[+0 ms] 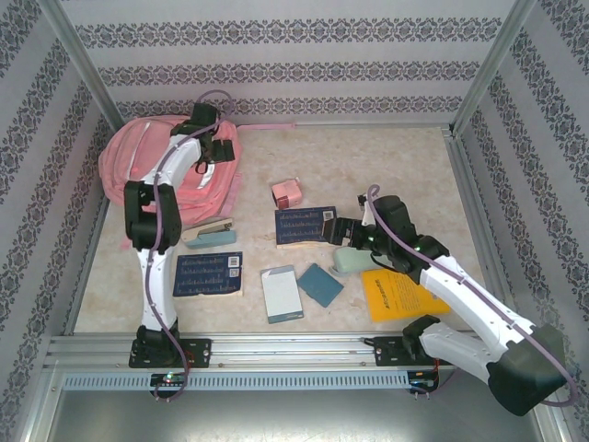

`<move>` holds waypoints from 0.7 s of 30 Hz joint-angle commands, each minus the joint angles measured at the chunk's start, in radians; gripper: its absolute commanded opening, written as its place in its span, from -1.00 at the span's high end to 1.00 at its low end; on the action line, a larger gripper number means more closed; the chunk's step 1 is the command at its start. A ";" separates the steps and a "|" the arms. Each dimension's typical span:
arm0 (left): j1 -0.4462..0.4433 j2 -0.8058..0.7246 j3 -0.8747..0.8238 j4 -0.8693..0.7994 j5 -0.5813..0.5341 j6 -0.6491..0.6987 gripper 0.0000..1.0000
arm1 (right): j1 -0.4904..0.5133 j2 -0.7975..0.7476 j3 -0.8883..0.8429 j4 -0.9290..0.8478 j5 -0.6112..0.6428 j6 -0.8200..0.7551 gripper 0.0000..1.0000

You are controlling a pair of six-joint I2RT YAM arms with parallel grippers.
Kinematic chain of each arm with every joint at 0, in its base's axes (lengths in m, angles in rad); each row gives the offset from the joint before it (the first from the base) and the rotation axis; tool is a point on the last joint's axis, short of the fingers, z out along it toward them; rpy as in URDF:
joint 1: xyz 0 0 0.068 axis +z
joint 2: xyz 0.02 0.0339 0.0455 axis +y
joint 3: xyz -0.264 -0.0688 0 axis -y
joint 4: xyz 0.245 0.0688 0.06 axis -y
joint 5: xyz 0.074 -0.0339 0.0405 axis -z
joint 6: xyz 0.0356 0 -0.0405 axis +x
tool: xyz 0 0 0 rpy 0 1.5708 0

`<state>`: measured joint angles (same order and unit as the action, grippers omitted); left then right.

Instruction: Pack the student bag

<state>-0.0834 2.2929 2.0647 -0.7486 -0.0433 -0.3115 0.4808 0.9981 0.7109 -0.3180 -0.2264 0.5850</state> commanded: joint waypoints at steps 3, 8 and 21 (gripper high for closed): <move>-0.051 0.178 0.211 -0.169 0.195 0.037 -1.00 | -0.035 -0.013 -0.007 -0.027 -0.020 -0.033 -0.95; -0.142 0.280 0.325 -0.186 0.324 0.028 -1.00 | -0.051 -0.015 -0.015 -0.009 -0.037 -0.030 -0.95; -0.247 0.108 0.524 -0.258 0.331 -0.014 -1.00 | -0.051 -0.034 0.008 -0.025 0.114 -0.001 -0.95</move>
<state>-0.3702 2.5298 2.5557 -0.9497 0.2852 -0.2981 0.4339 0.9829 0.7101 -0.3267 -0.1703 0.5743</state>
